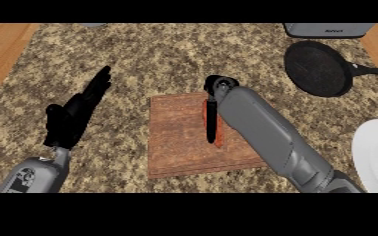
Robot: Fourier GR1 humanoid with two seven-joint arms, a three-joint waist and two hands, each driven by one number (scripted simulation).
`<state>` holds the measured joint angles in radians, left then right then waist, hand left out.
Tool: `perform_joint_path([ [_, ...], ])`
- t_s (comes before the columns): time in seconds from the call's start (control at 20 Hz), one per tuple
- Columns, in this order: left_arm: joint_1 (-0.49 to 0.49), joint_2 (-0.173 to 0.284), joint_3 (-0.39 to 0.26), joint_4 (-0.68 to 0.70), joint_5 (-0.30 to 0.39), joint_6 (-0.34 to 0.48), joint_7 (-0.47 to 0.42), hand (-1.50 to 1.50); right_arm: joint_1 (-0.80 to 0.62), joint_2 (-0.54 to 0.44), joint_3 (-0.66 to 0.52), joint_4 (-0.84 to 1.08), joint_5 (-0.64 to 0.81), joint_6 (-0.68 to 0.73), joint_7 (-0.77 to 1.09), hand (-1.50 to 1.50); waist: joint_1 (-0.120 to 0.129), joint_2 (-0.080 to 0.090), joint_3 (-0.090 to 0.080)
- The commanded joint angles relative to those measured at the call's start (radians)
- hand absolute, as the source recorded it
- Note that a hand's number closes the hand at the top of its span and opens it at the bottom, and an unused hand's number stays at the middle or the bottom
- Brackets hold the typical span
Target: Pick the sweet potato from the cutting board and place it in the pan
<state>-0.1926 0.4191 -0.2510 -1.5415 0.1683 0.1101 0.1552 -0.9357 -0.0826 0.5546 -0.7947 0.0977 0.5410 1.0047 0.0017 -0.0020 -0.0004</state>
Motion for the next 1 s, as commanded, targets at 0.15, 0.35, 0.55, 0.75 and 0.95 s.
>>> perform_joint_path([
  [0.15,-0.004,-0.018,0.034,-0.013,-0.023,-0.026,0.026,0.00,0.069,0.043,-0.008,-0.023,0.075,-0.012,0.098,-1.50,-0.002,0.001,0.000],
  [0.35,-0.018,-0.044,0.036,-0.020,-0.026,-0.041,0.038,0.00,0.028,0.046,-0.024,0.093,0.129,0.005,0.012,-1.50,0.006,0.004,0.000],
  [0.55,0.058,-0.038,0.035,-0.049,-0.047,-0.064,-0.010,0.00,0.054,0.080,0.011,0.018,0.078,0.042,-0.013,1.50,0.015,0.003,0.000],
  [0.75,-0.032,-0.034,0.091,0.003,-0.018,-0.089,0.042,0.00,0.114,0.063,0.002,0.050,0.150,0.069,-0.109,1.50,0.001,0.004,0.000],
  [0.95,0.037,-0.044,0.082,-0.023,-0.060,-0.079,0.014,0.00,0.139,0.062,-0.027,0.008,0.157,0.085,-0.081,1.50,0.000,0.002,0.000],
])
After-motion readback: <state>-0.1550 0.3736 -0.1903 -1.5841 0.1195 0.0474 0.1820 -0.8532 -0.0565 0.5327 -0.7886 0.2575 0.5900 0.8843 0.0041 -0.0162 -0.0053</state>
